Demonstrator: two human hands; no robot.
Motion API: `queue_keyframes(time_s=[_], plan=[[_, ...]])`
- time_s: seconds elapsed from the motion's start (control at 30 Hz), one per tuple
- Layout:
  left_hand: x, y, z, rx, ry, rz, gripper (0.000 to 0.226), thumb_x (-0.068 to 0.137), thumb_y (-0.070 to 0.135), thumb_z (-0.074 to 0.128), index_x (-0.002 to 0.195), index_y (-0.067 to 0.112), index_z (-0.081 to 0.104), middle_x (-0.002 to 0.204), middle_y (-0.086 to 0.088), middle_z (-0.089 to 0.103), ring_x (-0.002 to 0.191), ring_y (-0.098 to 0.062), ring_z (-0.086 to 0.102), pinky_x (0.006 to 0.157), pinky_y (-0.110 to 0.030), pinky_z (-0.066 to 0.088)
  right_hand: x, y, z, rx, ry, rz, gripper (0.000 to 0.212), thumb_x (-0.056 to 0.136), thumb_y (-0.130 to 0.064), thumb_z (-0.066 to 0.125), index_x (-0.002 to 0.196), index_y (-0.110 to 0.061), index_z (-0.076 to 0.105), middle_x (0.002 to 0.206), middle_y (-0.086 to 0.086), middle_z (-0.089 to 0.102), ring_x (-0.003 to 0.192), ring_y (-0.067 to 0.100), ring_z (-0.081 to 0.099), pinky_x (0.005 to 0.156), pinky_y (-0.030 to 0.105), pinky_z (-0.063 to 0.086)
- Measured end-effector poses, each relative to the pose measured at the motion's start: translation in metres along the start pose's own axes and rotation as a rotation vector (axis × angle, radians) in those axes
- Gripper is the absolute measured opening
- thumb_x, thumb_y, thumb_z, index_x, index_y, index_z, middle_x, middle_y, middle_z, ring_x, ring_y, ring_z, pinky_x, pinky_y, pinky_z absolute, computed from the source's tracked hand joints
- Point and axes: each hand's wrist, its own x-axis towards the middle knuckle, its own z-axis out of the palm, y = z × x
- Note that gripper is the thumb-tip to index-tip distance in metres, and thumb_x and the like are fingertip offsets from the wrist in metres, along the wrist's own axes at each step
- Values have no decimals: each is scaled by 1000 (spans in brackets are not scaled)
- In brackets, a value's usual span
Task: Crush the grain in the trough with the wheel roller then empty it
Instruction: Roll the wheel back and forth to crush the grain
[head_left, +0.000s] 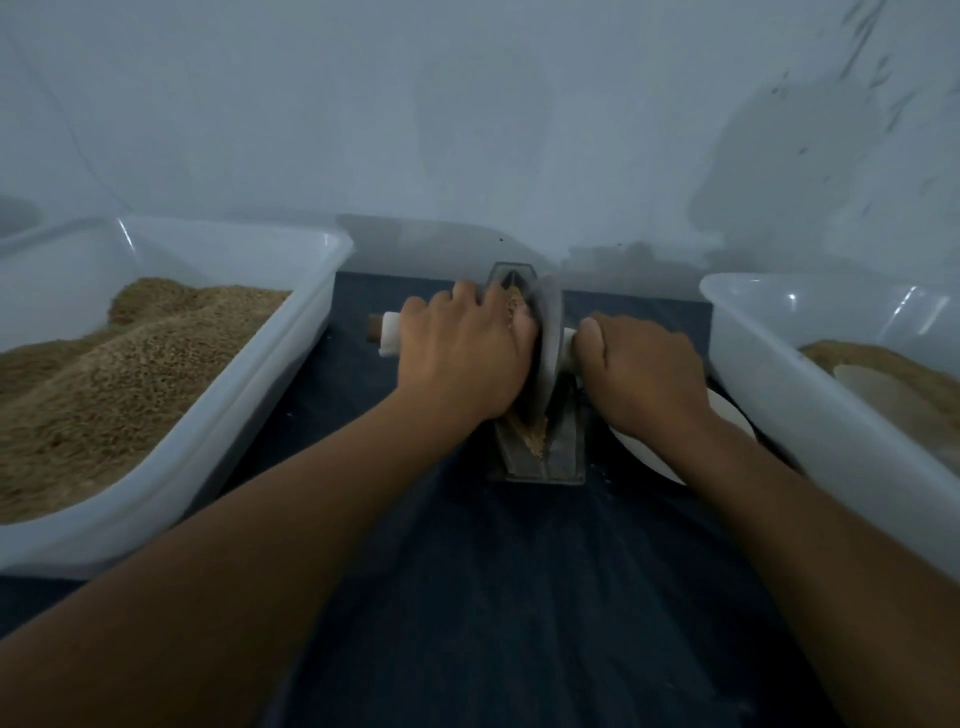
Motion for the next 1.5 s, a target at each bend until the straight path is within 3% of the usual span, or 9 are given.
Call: queue_keyframes(time_s=[0.3,0.4,0.53,0.8,0.93,1.13,1.27,1.37,1.5], plan=[[7,-13,2,-97,-178,-58,61,96,60,13,120,23,56,115,-13,54,96,-34,58,73,-43,33,-1,-4,-5,-98,64,-74,44,92,-42,4,79,-22,40,70,-4,38,64,24,37,63,36,25],[15,-25,15,-143,-211,-119,70,92,70,8,130,29,50,123,-13,54,105,-38,57,75,-46,32,14,-8,-2,-90,80,-74,40,95,-39,13,75,-21,43,68,-4,37,63,24,35,64,36,24],[26,-31,27,-198,-188,-181,72,91,70,4,123,27,53,120,-14,58,103,-39,57,74,-47,32,34,-9,6,-67,94,-67,35,97,-37,24,74,-20,44,69,-3,41,62,24,38,59,34,24],[58,-32,37,-249,-286,-232,44,91,54,24,110,23,50,121,-12,59,92,-31,50,74,-42,30,70,5,21,-75,-117,6,37,101,-40,24,89,-23,54,71,-2,39,60,21,35,51,29,18],[69,-32,38,-239,-292,-266,39,91,49,28,110,22,49,119,-11,59,89,-28,45,75,-42,30,93,10,22,-9,-330,37,40,99,-49,18,95,-24,49,89,4,47,72,22,43,64,36,31],[85,-34,46,-234,-324,-278,49,92,53,25,118,22,52,125,-10,60,106,-32,55,77,-42,31,114,10,28,-76,-465,11,53,82,-56,6,92,-28,49,123,9,60,96,27,54,82,41,44],[86,-38,46,-239,-330,-260,55,91,58,19,116,23,54,123,-10,60,107,-33,56,78,-43,32,115,7,28,-55,-409,39,47,91,-53,14,86,-28,54,108,5,61,80,22,49,65,34,34],[77,-35,43,-201,-284,-184,44,95,54,19,99,25,52,114,-7,62,95,-30,56,77,-42,34,105,8,29,-55,-307,22,47,95,-49,17,75,-25,52,86,1,57,63,16,44,54,31,26],[70,-31,40,-178,-253,-187,47,96,51,18,103,24,56,113,-9,64,92,-30,56,75,-41,32,91,7,28,-63,-226,46,46,98,-47,20,71,-26,50,73,-1,49,59,17,42,52,30,24]])
